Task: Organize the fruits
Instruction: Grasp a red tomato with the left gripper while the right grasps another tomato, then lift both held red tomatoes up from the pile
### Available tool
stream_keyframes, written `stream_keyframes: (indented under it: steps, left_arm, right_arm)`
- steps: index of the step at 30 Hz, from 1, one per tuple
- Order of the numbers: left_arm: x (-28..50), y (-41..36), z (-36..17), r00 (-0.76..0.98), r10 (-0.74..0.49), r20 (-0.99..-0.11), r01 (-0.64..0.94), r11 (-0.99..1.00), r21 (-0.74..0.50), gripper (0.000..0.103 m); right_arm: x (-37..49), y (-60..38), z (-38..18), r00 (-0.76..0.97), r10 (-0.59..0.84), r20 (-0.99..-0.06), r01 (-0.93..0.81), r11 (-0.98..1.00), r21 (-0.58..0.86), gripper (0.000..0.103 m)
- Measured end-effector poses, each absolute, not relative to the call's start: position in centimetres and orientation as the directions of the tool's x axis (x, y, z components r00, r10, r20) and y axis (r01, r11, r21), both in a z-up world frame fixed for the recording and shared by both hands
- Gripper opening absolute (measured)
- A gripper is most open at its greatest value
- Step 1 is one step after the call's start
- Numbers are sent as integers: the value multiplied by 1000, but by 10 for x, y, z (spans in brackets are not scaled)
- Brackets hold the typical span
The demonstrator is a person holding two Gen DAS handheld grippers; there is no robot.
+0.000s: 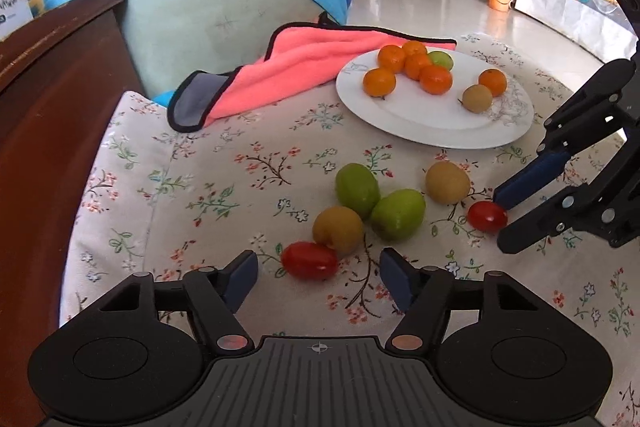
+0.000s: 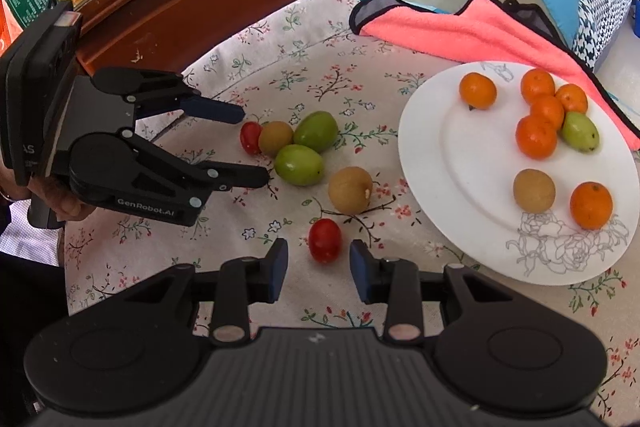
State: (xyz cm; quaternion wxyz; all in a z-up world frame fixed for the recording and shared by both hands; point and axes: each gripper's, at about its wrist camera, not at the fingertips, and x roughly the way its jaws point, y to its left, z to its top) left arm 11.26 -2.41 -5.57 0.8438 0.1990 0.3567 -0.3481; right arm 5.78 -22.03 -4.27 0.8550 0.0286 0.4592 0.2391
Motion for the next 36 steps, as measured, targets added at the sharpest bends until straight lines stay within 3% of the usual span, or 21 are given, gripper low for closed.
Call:
stream_keyframes:
  steps: [2,10,15,23,36]
  left_arm:
    - [115,-24,-56,496,-454,-740,730,679,73,65]
    - [116,-24,-55,459,-494,-739,747,664,20,37]
    - [115,-25,-53,455,-488,-745,746,665,20,26]
    - [107,-28,-43,487,-468,-738,740,670,63,22]
    - [99,-36,3,561,-524,-640,724,685,74,21]
  right_arm:
    - [58,-219,-43,466,432,-772,-384,885,264,35]
    - [59,-217,-44,474,425,-771,-389,887,250,28]
    - [59,-219,-45,483,419,-769,-382,891,246,19]
    - [59,-222,-41,490,424,-761,-377,891,254,19]
    - [64,-247,-8,588,436,-681,-321,899,298,19]
